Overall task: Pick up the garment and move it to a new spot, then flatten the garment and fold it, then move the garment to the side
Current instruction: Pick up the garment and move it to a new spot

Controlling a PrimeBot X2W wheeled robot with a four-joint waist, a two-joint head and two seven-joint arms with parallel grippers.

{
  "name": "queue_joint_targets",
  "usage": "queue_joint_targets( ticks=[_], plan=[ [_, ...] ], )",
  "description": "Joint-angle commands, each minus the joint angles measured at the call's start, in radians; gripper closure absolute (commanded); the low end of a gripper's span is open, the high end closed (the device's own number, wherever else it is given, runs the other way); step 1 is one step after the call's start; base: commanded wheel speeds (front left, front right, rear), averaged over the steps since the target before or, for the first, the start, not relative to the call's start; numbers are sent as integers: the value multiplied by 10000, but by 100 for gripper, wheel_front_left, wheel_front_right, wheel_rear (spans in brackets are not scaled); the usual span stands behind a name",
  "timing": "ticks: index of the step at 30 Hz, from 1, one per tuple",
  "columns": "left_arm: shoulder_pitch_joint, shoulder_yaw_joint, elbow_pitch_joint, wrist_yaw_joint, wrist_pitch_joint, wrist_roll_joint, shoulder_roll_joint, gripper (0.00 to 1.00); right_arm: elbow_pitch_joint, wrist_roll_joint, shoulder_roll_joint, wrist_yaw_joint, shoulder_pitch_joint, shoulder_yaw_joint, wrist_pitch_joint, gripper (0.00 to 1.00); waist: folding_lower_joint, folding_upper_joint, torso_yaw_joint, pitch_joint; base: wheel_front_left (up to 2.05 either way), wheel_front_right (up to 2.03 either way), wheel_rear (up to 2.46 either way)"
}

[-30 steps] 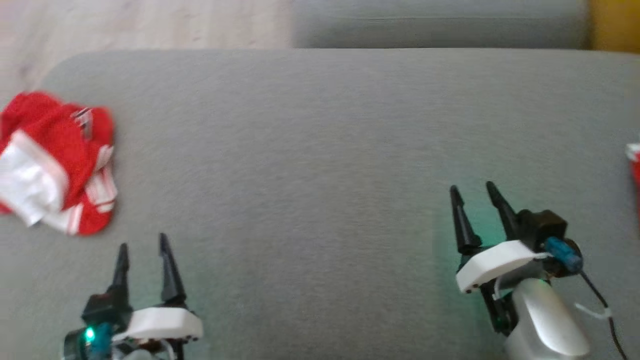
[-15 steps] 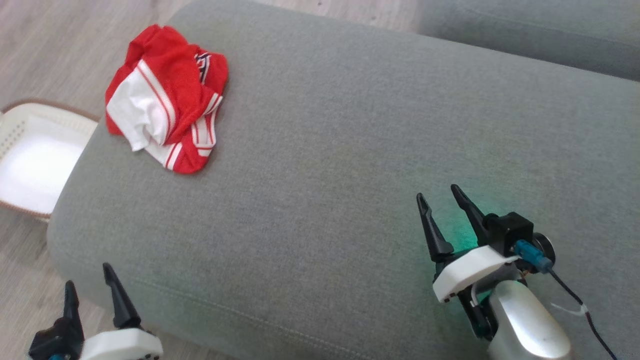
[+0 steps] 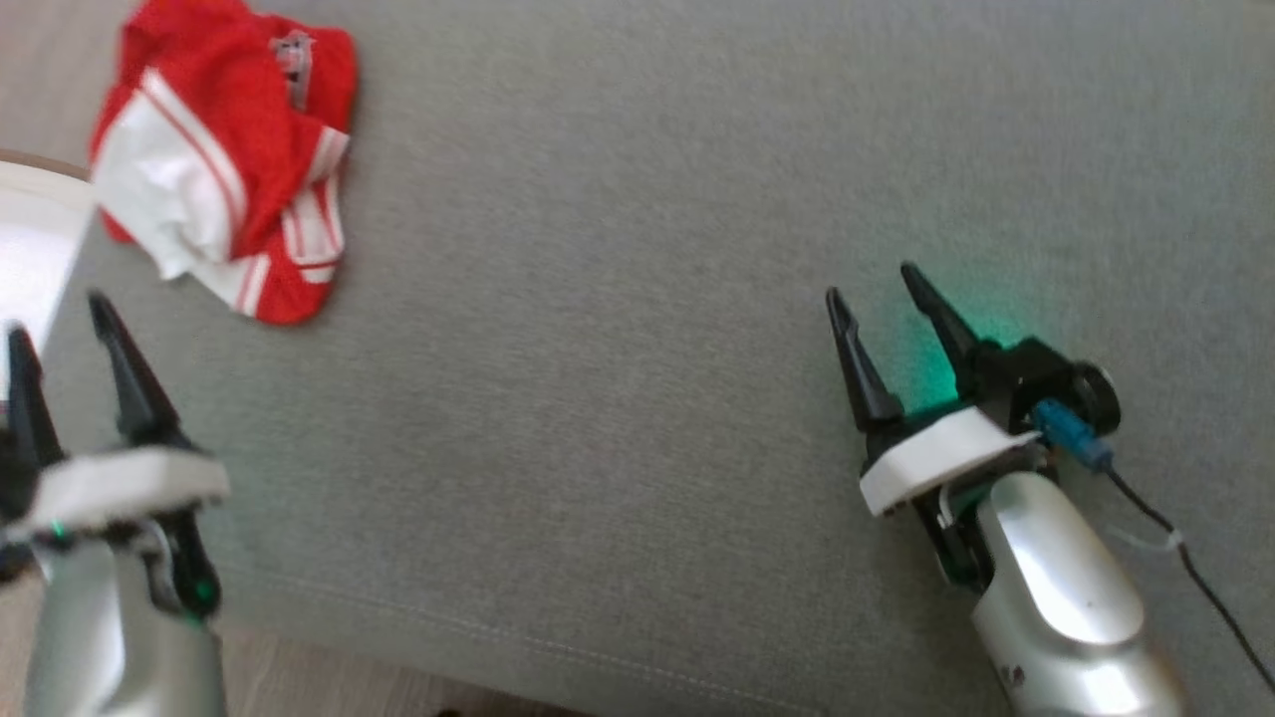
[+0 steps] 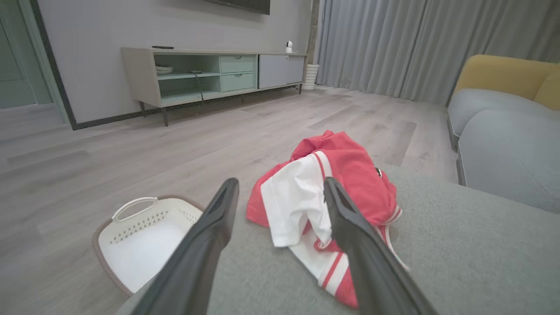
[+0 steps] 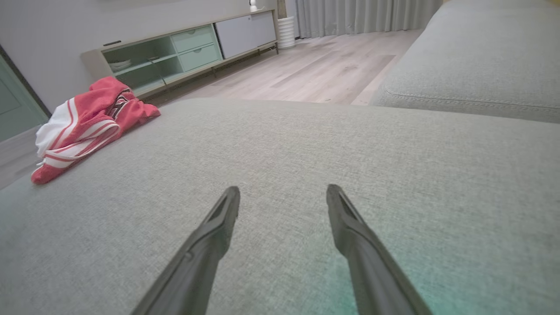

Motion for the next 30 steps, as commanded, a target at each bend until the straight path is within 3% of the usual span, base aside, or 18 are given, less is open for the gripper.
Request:
queue_joint_targets(
  ticks=[1,11,22,23,24,29,30],
  plan=[
    [-669,349,187,-136,-49,107,594,0,-438,-143,51,33,-269,183,-109,0,-2,0,-462,678,0,0,0],
    [-3463,30,3878,-611,23,-570,1881,0,-1035,-391,51,33,-680,177,-109,0,-2,0,-1192,1710,0,0,0],
    [-4685,-772,6315,-660,631,-1167,2283,0,-1216,-626,51,33,-971,-37,-109,0,-2,0,-1521,2323,0,0,0],
    [-4734,-843,6387,-660,560,-1211,2329,57,-1218,-625,51,33,-967,-41,-109,0,-2,0,-1534,2329,0,0,0],
    [-4768,-956,6409,-660,451,-1210,2373,100,-1217,-614,51,33,-957,-57,-109,0,-2,0,-1542,2317,0,0,0],
    [-5005,-1399,5768,-662,-10,-1204,2568,100,-1170,-546,51,33,-847,-166,-109,0,-2,0,-1529,2039,0,0,0],
    [-5105,-1519,4863,-662,-38,-1062,2671,100,-1168,-478,51,33,-801,-223,-109,0,-2,0,-1539,1851,0,0,0]
  ],
)
